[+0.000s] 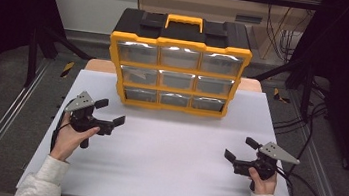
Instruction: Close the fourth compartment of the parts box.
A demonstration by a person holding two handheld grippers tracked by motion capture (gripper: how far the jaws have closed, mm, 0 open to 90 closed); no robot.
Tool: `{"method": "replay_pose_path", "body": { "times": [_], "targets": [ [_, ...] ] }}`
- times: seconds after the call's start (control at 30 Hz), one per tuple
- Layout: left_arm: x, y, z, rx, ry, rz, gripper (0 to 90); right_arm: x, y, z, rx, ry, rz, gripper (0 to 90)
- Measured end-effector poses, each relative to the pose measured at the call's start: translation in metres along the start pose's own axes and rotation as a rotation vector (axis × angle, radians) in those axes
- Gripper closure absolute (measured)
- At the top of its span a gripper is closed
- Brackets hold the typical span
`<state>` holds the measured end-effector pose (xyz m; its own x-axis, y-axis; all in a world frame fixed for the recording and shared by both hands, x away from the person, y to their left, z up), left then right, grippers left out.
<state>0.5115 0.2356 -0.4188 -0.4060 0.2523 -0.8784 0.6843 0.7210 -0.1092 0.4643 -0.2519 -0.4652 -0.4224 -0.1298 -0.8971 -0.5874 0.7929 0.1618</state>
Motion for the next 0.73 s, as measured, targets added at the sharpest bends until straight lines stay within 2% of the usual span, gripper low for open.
{"method": "replay_pose_path", "body": {
  "times": [0.27,0.33,0.73],
  "targets": [
    [0.020,0.003,-0.005,-0.007,-0.019,0.001,1.5,0.000,0.000,0.001,0.001,0.003,-0.004,0.2],
    [0.025,0.003,-0.007,-0.009,-0.020,0.014,1.2,0.001,0.000,0.001,0.002,0.003,-0.005,0.2],
    [0.040,0.009,-0.018,-0.020,-0.042,0.006,1.0,0.001,0.001,0.001,-0.005,0.008,0.001,0.2]
  ]
}}
Point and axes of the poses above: each handheld gripper's, and its own axes: z roughly forward along the jaws, x roughly out of its underside, y roughly to its left, the point moved 3 cm from there along z, roughly forward along the jaws, and after that the axes turned 9 degrees about y, right-handed, at the moved point
